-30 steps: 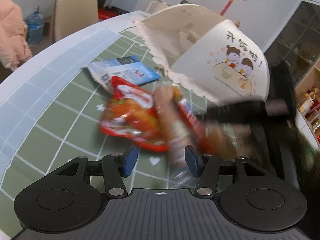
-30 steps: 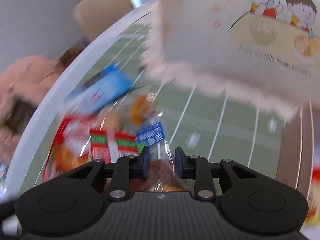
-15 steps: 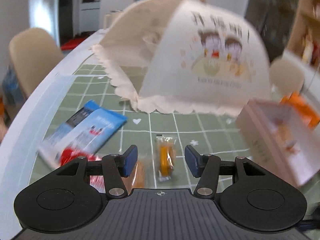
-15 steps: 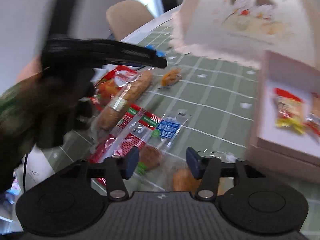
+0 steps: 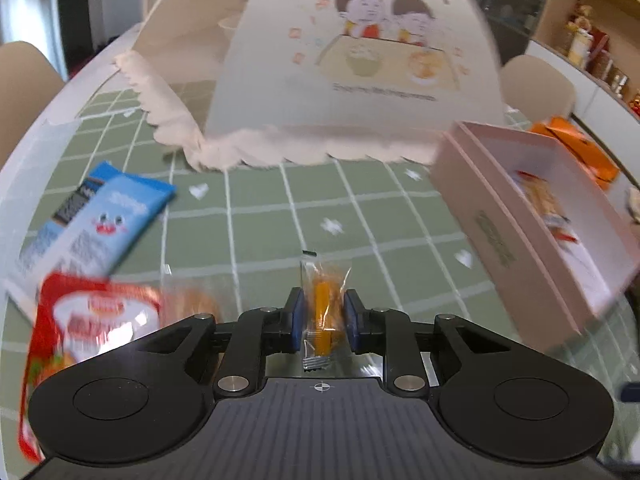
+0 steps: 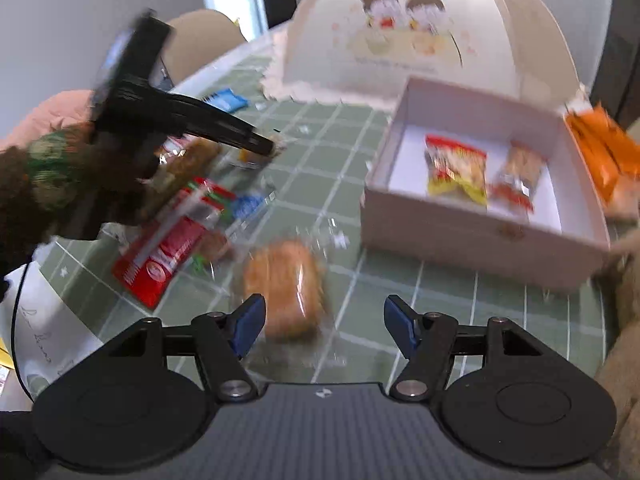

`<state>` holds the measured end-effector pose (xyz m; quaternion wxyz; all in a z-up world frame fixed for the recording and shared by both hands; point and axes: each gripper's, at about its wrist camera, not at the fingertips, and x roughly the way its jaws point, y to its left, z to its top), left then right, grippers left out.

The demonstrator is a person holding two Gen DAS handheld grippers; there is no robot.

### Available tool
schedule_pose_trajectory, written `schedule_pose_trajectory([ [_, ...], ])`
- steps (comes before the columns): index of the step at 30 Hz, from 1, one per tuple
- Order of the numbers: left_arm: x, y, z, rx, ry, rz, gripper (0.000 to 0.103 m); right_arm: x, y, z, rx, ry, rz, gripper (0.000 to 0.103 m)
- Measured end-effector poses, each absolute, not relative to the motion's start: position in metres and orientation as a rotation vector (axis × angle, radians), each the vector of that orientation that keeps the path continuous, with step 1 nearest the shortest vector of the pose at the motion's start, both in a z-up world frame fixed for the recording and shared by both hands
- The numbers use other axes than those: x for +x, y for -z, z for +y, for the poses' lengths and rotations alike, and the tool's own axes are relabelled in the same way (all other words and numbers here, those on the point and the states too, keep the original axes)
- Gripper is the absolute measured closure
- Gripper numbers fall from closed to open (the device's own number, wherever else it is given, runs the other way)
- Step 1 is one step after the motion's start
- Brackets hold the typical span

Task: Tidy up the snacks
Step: 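Grasp the small orange stick snack with the left tool while the right moves to the snacks, then grasp the blue-label cookie packet with the right tool while the left holds the orange stick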

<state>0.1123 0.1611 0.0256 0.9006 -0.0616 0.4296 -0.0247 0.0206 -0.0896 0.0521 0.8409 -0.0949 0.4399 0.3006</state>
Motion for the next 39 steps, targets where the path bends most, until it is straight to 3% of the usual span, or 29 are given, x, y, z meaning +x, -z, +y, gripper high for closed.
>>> schedule_pose_trajectory([
  [7,0.029,-0.065,0.133,-0.268,0.173,0.847,0.078,0.007,-0.040,-0.091,-0.198,-0.675,0.920,0.037],
  [15,-0.026,-0.055,0.115,-0.224,0.090,0.972,0.078,0.025,-0.026,-0.062,-0.205,-0.727,0.891,0.033],
  [25,-0.048,-0.032,0.090,-0.188,0.085,1.045,0.077,0.017,-0.020,-0.088,-0.236,-0.647,0.905,0.029],
  [30,-0.051,-0.029,0.083,-0.175,0.066,1.048,0.077,0.001,-0.036,-0.093,-0.323,-0.619,0.769,0.029],
  [39,-0.061,-0.030,0.077,-0.149,0.049,1.049,0.077,0.015,-0.052,-0.016,-0.243,-0.783,0.779,0.036],
])
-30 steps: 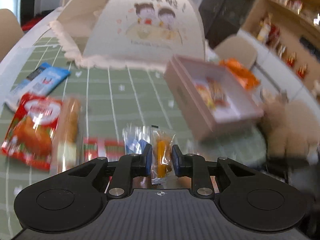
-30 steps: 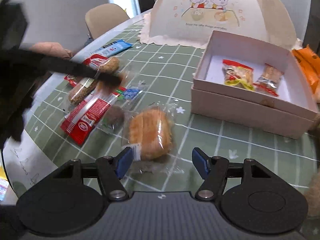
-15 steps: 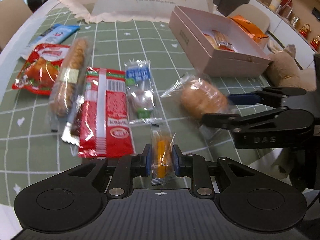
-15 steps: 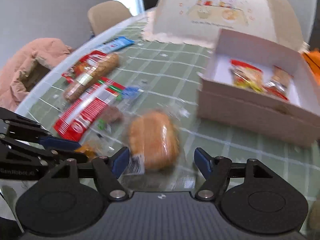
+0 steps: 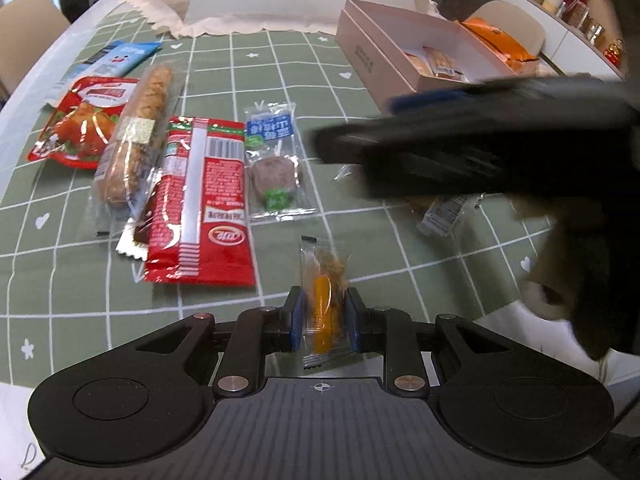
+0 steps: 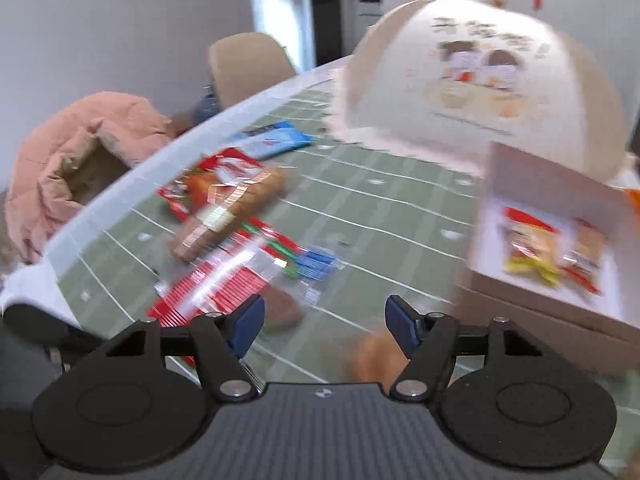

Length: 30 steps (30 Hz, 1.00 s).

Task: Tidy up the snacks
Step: 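Grasp the blue-label cookie packet with the right tool while the left holds the orange stick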

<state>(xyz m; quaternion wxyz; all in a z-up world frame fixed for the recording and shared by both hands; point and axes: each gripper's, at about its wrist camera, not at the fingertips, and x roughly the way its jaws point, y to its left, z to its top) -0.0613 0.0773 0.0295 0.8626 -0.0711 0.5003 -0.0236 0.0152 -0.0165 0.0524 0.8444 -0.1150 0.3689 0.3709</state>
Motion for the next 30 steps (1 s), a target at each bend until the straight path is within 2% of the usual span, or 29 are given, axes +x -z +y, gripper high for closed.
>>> schedule_pose_trajectory([
  [3,-0.065,-0.030,0.081,-0.157,0.035,1.049,0.077,0.032,-0.038,0.014,-0.225,-0.828,0.862,0.036],
  [4,-0.065,-0.030,0.081,-0.158,0.032,1.051,0.077,0.038,-0.032,0.022,-0.229,-0.833,0.889,0.039],
  [5,-0.065,-0.030,0.081,-0.155,0.031,1.053,0.077,0.041,-0.024,0.027,-0.241,-0.834,0.911,0.050],
  [6,-0.065,-0.030,0.081,-0.151,0.030,1.055,0.076,0.043,-0.018,0.033,-0.262,-0.836,0.933,0.052],
  [8,-0.064,-0.031,0.078,-0.137,0.027,1.057,0.076,0.041,-0.017,0.032,-0.288,-0.848,0.927,0.065],
  [12,-0.064,-0.031,0.075,-0.131,0.019,1.053,0.075,0.026,-0.021,0.007,-0.309,-0.841,0.935,0.069],
  [16,-0.064,-0.032,0.076,-0.166,0.007,1.051,0.075,0.006,-0.035,-0.040,-0.233,-0.824,0.972,0.092],
  [24,-0.062,-0.031,0.066,-0.088,0.027,1.033,0.075,-0.033,-0.047,-0.111,-0.223,-0.692,0.937,0.091],
  [27,-0.062,-0.032,0.060,-0.025,0.035,1.038,0.077,-0.038,-0.042,-0.113,-0.210,-0.694,0.960,0.082],
  [30,-0.062,-0.031,0.071,-0.049,-0.012,1.039,0.077,-0.045,-0.040,-0.103,-0.203,-0.691,0.933,0.064],
])
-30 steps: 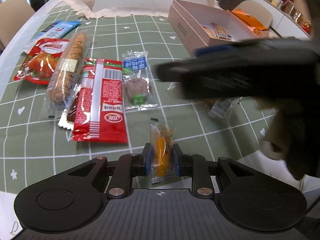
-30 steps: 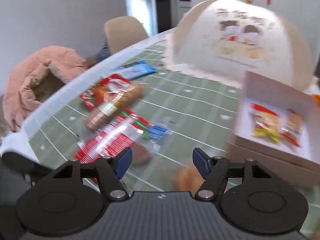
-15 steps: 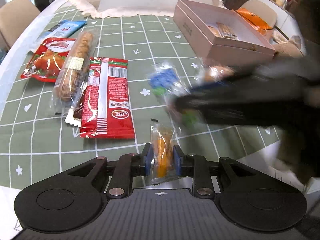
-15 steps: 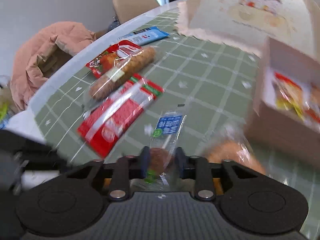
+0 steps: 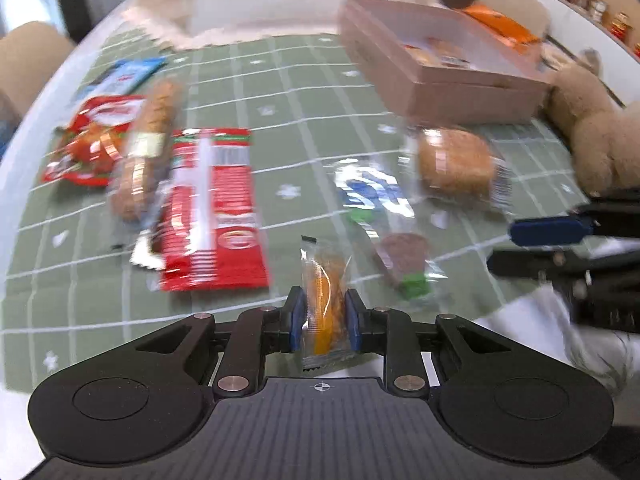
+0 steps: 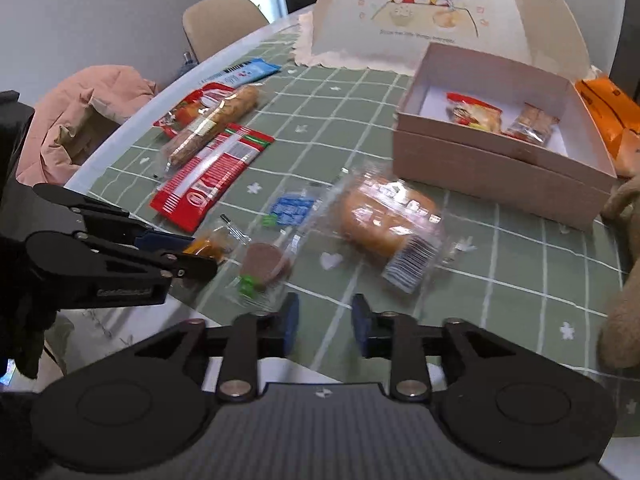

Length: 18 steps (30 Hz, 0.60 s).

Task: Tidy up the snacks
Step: 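Grasp the blue-label cookie packet with the right tool while the left holds the orange stick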

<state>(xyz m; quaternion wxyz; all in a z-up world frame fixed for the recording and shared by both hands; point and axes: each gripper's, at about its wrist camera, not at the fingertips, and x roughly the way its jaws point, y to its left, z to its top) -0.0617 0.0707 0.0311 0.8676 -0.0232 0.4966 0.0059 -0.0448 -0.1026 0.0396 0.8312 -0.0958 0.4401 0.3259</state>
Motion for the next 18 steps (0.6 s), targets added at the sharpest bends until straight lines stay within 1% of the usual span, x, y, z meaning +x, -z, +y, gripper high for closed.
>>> schedule_pose_trajectory([
  [2,-0.063,-0.031,0.077,-0.047,-0.045,1.035,0.077,-0.048,-0.038,-0.089,-0.197,-0.697,0.909,0.045],
  [4,-0.065,-0.031,0.081,-0.056,-0.053,1.036,0.077,-0.049,-0.035,-0.074,-0.198,-0.701,0.879,0.039],
  [6,-0.068,-0.031,0.081,-0.049,-0.055,1.032,0.076,-0.045,-0.031,-0.061,-0.208,-0.698,0.864,0.039],
  [7,-0.070,-0.031,0.080,-0.045,-0.057,1.027,0.077,-0.042,-0.027,-0.054,-0.218,-0.699,0.864,0.039],
  [9,-0.074,-0.031,0.080,-0.044,-0.058,1.014,0.076,-0.036,-0.020,-0.046,-0.240,-0.692,0.868,0.040],
  [10,-0.076,-0.030,0.080,-0.047,-0.054,1.007,0.075,-0.034,-0.016,-0.043,-0.264,-0.702,0.878,0.042],
  [12,-0.080,-0.030,0.081,-0.059,-0.047,0.995,0.075,-0.036,-0.014,-0.042,-0.306,-0.732,0.878,0.052],
  [13,-0.081,-0.030,0.082,-0.066,-0.044,0.990,0.075,-0.040,-0.015,-0.043,-0.331,-0.757,0.873,0.065],
  [15,-0.082,-0.030,0.085,-0.082,-0.037,0.984,0.075,-0.045,-0.016,-0.048,-0.366,-0.779,0.884,0.066],
  [18,-0.080,-0.030,0.086,-0.073,-0.024,0.992,0.076,-0.050,-0.023,-0.070,-0.339,-0.776,0.926,0.068],
])
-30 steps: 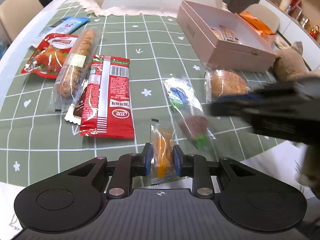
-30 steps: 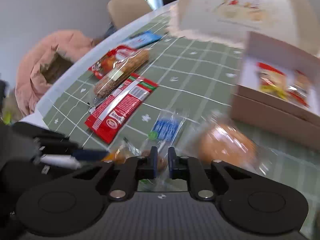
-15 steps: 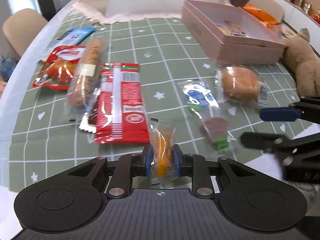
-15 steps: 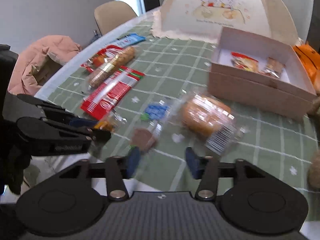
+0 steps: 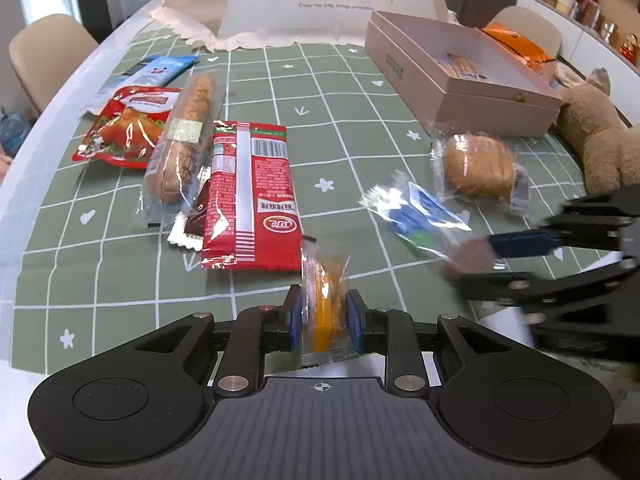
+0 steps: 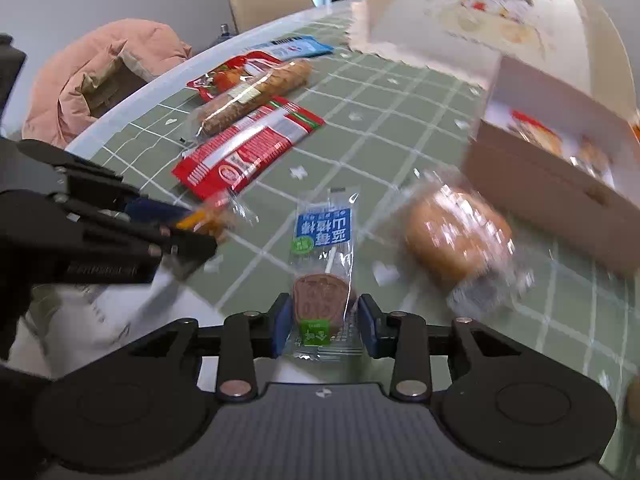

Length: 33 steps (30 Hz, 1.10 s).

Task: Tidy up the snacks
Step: 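Grasp the blue-label cookie packet with the right tool while the left holds the orange stick, then lower both held snacks into the pink box and open both tools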

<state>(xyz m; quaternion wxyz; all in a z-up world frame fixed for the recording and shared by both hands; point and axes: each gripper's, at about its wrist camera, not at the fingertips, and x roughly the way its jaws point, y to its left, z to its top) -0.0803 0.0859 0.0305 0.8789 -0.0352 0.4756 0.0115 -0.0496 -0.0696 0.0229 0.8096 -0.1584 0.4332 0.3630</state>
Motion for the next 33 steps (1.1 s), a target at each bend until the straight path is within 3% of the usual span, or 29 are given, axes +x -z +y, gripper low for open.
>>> schedule_pose_trajectory([
  [4,-0.076,-0.039,0.082,-0.133,0.020,1.017,0.078,-0.060,-0.058,-0.110,-0.270,-0.743,0.909,0.068],
  [10,-0.045,-0.115,0.063,-0.222,0.181,0.761,0.078,-0.058,-0.114,-0.169,-0.180,-0.577,0.782,0.068],
  [16,0.044,-0.189,0.032,-0.297,0.298,0.513,0.076,-0.052,-0.132,-0.197,-0.135,-0.423,0.726,0.068],
  [19,0.091,-0.181,0.027,-0.342,0.260,0.524,0.074,-0.050,-0.136,-0.199,-0.134,-0.395,0.723,0.068],
  [24,0.069,-0.159,0.056,-0.408,0.246,0.510,0.074,-0.041,-0.141,-0.206,-0.126,-0.383,0.715,0.068],
  [31,0.043,-0.080,0.068,-0.425,0.242,0.801,0.075,0.040,-0.159,-0.189,-0.062,-0.412,0.639,0.067],
  [33,0.042,-0.073,0.073,-0.450,0.232,0.835,0.075,0.076,-0.158,-0.182,-0.014,-0.410,0.605,0.057],
])
